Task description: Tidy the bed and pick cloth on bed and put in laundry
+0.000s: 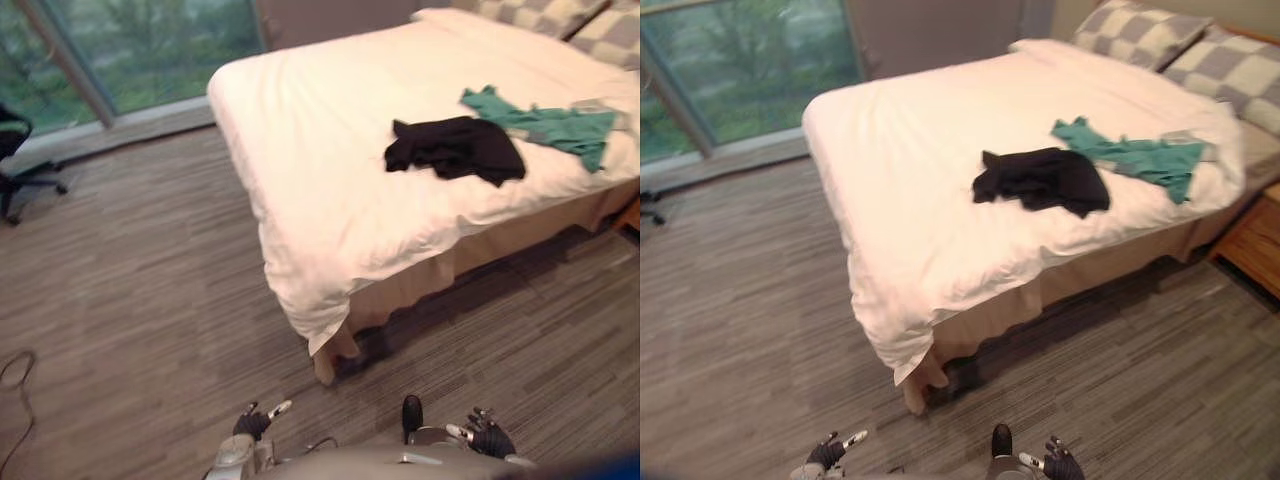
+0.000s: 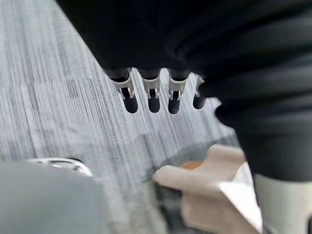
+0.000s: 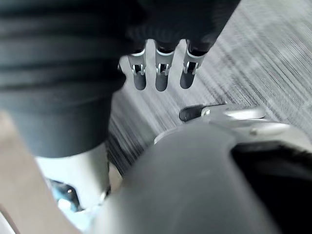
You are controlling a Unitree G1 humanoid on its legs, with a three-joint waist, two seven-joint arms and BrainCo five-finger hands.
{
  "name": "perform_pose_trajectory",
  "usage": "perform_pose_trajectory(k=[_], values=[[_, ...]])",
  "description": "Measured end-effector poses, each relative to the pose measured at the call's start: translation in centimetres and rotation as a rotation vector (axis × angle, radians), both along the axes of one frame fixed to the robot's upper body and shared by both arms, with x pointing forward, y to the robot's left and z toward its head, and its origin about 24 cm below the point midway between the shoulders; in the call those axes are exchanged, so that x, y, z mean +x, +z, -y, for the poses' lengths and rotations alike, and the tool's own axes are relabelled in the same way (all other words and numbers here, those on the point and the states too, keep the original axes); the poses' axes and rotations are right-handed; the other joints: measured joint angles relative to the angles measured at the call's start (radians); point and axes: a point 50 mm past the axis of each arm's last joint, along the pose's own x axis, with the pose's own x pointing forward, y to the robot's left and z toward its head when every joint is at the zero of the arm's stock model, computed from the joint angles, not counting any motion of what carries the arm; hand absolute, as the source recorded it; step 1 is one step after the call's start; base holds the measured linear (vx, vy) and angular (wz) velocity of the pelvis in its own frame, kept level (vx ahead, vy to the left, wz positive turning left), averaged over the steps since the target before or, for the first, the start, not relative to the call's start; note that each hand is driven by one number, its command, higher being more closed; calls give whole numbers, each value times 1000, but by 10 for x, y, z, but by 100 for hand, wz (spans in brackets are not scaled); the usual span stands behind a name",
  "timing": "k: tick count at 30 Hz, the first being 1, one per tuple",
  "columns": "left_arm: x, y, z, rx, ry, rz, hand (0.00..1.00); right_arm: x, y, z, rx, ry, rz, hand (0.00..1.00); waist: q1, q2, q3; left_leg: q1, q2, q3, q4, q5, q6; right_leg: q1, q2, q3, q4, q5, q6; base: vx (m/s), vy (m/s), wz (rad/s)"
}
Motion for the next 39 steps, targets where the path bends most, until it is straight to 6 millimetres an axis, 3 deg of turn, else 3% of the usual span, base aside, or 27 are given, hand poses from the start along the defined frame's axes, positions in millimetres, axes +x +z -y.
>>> perform_pose_trajectory(k=[1, 6, 8, 9, 11, 12, 13, 14, 15, 16, 17, 19, 20, 21, 22, 23, 24, 26, 27, 29, 32, 35, 37, 39], values=[[-2, -1, -3, 16, -36, -20, 0, -10, -1, -3, 13, -24, -13, 0, 0, -24, -4, 20, -15, 6, -9, 3, -4, 29, 4, 22, -27, 8, -11, 31, 32, -50], [-1, -2, -1, 3, -84, -53, 0, -13, 1, -5, 14, -6, 5, 0, -19, -25, -4, 50, -14, 81, -39, 21, -19, 9, 29, 64, -28, 15, -11, 32, 18, -44], [0, -1, -1, 4, -91, -46, 0, -11, 2, -7, 12, 0, 13, 0, -17, -24, -3, 63, 2, 138, -37, 20, -21, -24, 26, -26, 31, -27, -57, 65, 11, -67], [3, 0, -1, 7, -92, -33, 0, -9, 2, -8, 11, 1, 23, 0, -17, -25, -2, 76, 8, 175, -38, 19, -22, -66, 17, -101, 121, -61, -97, 98, 19, -83], [6, 2, -7, 22, -94, -26, 0, -9, 2, -10, 16, 0, 21, 0, -21, -43, 4, 95, 4, 212, -25, 12, -32, -116, 10, -153, 237, -96, -118, 116, 5, -93], [10, 4, -12, 40, -95, -18, 0, -9, 1, -14, 27, 7, 17, 0, -16, -70, 13, 99, 0, 215, 13, 17, -20, -133, 15, -154, 281, -101, -127, 110, -64, -121], [14, 7, -22, 68, -101, -10, 0, -8, -1, -22, 45, 12, 17, 0, -9, -118, 24, 81, -15, 200, 83, 15, 50, -132, 8, -137, 280, -96, -142, 68, -82, -137], [15, 8, -25, 83, -115, -11, 0, -8, -2, -27, 55, 20, 11, 0, -4, -140, 26, 59, -46, 155, 80, -15, 80, -130, 14, -96, 242, -72, -139, -94, -43, -174], [16, 7, -18, 75, -142, -10, 0, 0, -1, -19, 45, 23, 15, 0, 21, -84, 18, 14, -69, 109, -54, 28, 101, -139, 41, -106, 203, -99, -168, -174, 35, -198], [26, 9, -15, 75, -161, 17, 0, -1, -1, -8, 28, -11, -1, 0, 26, -90, 31, 27, -64, 198, -45, 31, 58, -216, -28, -246, 490, -228, -189, -128, 35, -180], [26, 9, -16, 82, -182, 11, 0, -2, -1, -7, 26, -23, 0, 0, 15, -72, 33, 29, -60, 212, -47, 26, 57, -227, -70, -292, 615, -290, -180, 28, -5, -107], [29, 8, -8, 75, -225, 6, 0, -6, -1, -5, 21, -46, -10, 0, -19, -64, 32, 52, -50, 250, -58, 32, 47, -160, -127, -358, 736, -382, -147, 128, -48, -67], [30, 8, -7, 76, -235, 8, 0, -10, -2, -6, 24, -40, -21, 0, -18, -75, 25, 56, -54, 290, -40, 32, 46, -106, -154, -368, 706, -402, -112, 147, -85, -125], [39, 11, -7, 83, -243, 25, 0, -8, -2, -9, 26, -19, -22, 0, -17, -100, 17, 37, -53, 315, 11, 31, 46, -95, -136, -379, 638, -413, -104, 151, -138, -149], [37, 10, -6, 87, -248, 17, 0, -6, -2, -10, 23, 7, -14, 0, -6, -85, 19, -3, -24, 326, 104, 31, 48, -52, -110, -387, 535, -391, -131, 117, -140, -151], [41, 10, 2, 80, -276, 32, 0, -2, -1, -11, 24, 22, -4, 0, -1, -87, 20, -50, -5, 319, 181, 8, 34, 3, -81, -359, 387, -361, -122, 9, -149, -132], [44, 10, 13, 65, -301, 47, 0, -4, -2, -11, 26, 23, -17, 0, -6, -76, 24, -58, -18, 303, 115, 1, 27, 28, -70, -333, 320, -332, -119, -93, -112, -112], [47, 9, 37, 20, -355, 57, 0, -10, -2, -4, 15, 10, -36, 0, -25, -23, 8, -91, 8, 304, 5, 119, 26, 57, -26, -299, 231, -290, -104, -119, -61, -78], [45, 9, 39, 15, -360, 55, 0, -10, -2, -2, 13, 9, -37, 0, -29, -13, 1, -81, 12, 305, 6, 121, 23, 69, -23, -289, 214, -279, -86, -19, -5, -45], [48, 10, 41, 16, -369, 81, 0, -10, -2, -3, 17, -1, -33, 0, -48, -19, -1, -80, 12, 307, 18, 120, 22, 85, -19, -275, 158, -259, -78, -23, 14, -16], [55, 13, 34, 41, -348, 126, 0, -7, -2, -5, 21, -9, -31, 0, -40, -30, 13, -101, 25, 294, 96, 119, 20, 98, -9, -221, 92, -226, -73, -68, -16, -49], [49, 13, 27, 30, -284, 152, 0, -8, -3, -3, 12, -19, -49, 0, -12, -32, 24, -146, 1, 30, 208, 113, 25, 85, -4, -103, 85, -209, -67, 16, -39, -105], [42, 12, 25, 17, -232, 174, 0, -6, -3, 2, -1, 2, -60, 0, -3, 0, 9, -125, -30, -173, 134, 95, 31, 66, 16, 9, 60, -186, -62, 56, 63, -143], [36, 11, 25, 13, -232, 175, 0, -7, -1, 7, -20, 17, -56, 0, -9, 24, -5, -81, -24, -191, 56, 87, 7, 65, 42, 43, 16, -144, -53, 66, 89, -93]])
